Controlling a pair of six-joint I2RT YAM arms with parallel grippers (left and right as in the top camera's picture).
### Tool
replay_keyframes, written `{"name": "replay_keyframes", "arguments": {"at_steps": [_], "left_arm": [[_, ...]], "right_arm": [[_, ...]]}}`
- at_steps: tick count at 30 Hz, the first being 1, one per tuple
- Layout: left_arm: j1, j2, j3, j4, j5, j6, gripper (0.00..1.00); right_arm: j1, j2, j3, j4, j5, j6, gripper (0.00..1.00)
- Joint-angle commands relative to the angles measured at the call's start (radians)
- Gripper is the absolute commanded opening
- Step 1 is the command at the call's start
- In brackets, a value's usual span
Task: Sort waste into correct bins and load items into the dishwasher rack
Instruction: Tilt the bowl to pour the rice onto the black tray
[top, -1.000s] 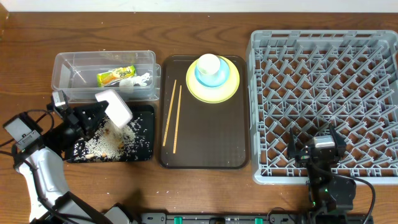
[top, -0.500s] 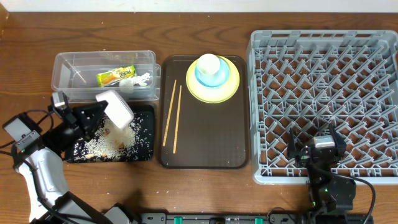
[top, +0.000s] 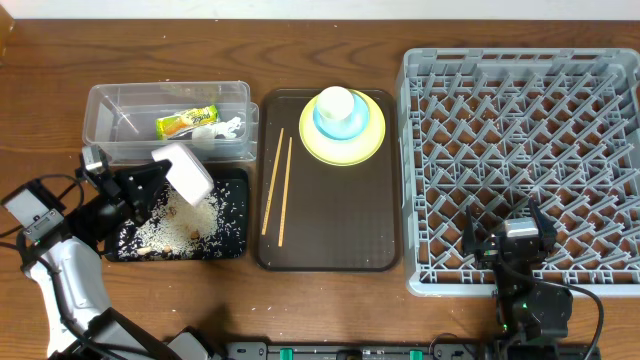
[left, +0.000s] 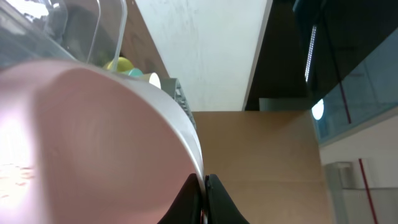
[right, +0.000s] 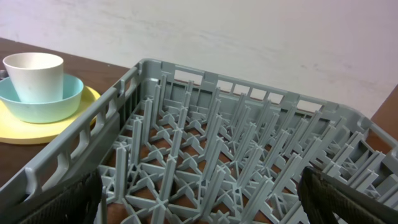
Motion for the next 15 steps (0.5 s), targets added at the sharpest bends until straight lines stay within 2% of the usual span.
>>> {"name": "replay_keyframes", "arguments": {"at_steps": [1, 6, 11, 15], "left_arm": [[0.002, -0.007, 0.004, -0.006, 0.031, -0.070, 0.06], [0.000, -0.008, 0.004, 0.008, 0.030, -0.078, 0.06], [0.000, -0.008, 0.004, 0.050, -0.036, -0.074, 0.07], [0.000, -0.008, 0.004, 0.050, 0.020, -0.088, 0.06]], "right_arm": [[-0.001, -0.002, -0.002, -0.004, -0.004, 0.003, 0.99], [-0.001, -0.002, -0.002, -0.004, -0.003, 0.003, 0.99], [-0.001, -0.002, -0.002, -0.004, -0.003, 0.003, 0.99], [-0.001, -0.002, -0.002, -0.004, -0.003, 0.003, 0.99]]}}
